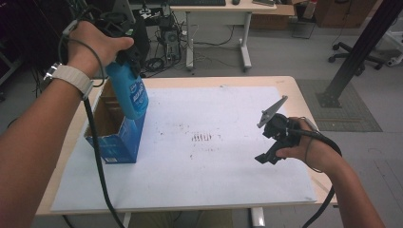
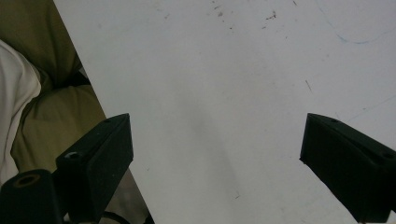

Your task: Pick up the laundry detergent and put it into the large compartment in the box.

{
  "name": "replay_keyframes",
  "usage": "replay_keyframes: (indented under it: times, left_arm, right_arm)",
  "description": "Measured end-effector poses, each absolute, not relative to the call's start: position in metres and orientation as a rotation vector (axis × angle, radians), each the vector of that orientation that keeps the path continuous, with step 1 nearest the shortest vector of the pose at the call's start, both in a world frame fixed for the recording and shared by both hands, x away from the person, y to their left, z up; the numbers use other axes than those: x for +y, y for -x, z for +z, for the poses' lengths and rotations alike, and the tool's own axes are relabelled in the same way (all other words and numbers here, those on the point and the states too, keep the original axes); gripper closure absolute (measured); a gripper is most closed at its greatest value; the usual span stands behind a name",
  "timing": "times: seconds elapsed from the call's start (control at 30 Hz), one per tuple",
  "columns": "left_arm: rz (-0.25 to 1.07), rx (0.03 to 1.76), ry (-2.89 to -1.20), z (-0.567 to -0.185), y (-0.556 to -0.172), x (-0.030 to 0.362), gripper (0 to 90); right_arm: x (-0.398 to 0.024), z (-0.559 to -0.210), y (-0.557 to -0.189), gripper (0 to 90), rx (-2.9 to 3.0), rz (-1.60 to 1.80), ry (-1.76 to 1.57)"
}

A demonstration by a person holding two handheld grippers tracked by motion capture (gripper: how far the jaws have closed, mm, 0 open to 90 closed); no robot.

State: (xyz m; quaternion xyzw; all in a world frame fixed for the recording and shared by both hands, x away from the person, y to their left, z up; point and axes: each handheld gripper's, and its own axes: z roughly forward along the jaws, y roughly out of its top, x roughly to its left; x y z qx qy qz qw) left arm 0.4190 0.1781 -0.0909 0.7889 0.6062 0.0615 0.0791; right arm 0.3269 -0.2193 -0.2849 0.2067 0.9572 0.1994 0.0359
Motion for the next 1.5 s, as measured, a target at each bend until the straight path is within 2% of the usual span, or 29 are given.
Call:
replay_keyframes:
  times: [0.6, 1.5]
  left_arm:
    - [0.229, 1.919, -2.257, -0.071, -0.418, 0.211, 37.1]
    - [0.283, 2.022, -2.202, -0.084, -0.417, 0.242, 37.2]
  right_arm:
    - [-0.221, -0.284, -0.328, 9.4, 2.935, 0.617, -0.637]
    - [-0.218, -0.285, -0.329, 9.4, 2.936, 0.62, -0.639]
